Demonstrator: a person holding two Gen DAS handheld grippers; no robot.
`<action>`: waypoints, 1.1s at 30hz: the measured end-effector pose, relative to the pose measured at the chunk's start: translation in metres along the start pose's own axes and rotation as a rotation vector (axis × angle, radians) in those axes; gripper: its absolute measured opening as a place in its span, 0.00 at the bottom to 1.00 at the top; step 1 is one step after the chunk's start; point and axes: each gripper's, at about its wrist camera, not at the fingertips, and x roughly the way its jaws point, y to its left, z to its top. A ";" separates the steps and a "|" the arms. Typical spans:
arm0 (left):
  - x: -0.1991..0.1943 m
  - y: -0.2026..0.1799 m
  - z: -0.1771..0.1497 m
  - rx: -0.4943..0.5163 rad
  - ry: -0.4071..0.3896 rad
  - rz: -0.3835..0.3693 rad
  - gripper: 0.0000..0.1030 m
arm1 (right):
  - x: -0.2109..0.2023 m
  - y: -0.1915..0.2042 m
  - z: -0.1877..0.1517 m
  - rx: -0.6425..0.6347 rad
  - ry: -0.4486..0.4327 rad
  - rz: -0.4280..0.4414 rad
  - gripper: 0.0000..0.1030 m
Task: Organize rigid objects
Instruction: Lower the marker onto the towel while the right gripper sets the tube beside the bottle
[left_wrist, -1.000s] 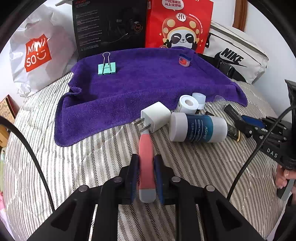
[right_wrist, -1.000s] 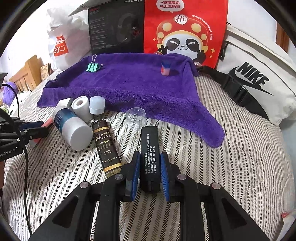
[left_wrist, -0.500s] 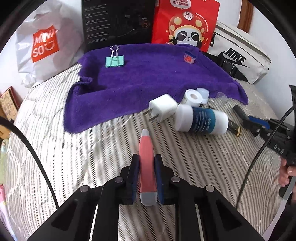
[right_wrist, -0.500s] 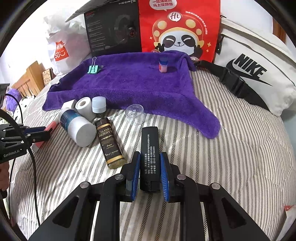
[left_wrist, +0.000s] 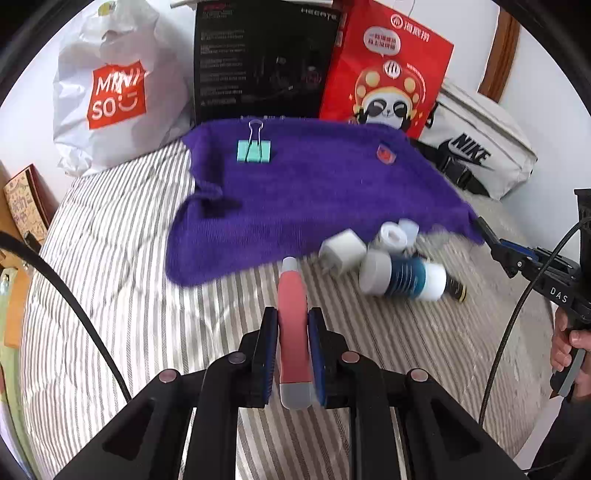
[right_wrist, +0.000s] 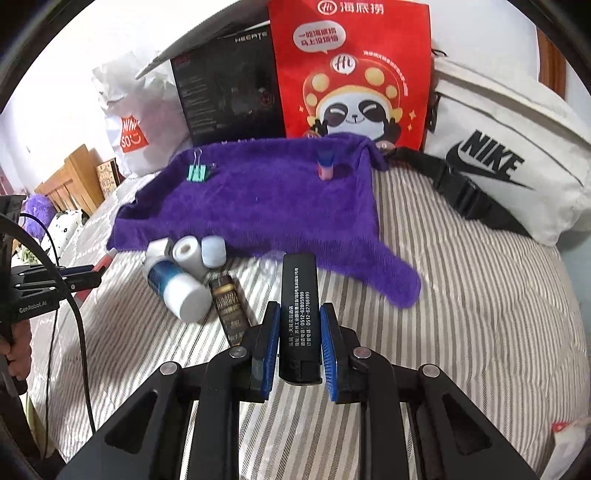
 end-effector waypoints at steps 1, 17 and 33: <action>-0.001 0.001 0.004 -0.001 -0.006 -0.005 0.16 | -0.001 0.000 0.005 -0.004 -0.004 -0.002 0.21; 0.034 0.041 0.107 -0.056 -0.047 0.008 0.16 | 0.029 -0.006 0.097 -0.003 -0.052 -0.035 0.21; 0.084 0.062 0.133 -0.120 0.007 0.043 0.16 | 0.109 -0.029 0.121 0.065 0.054 -0.123 0.21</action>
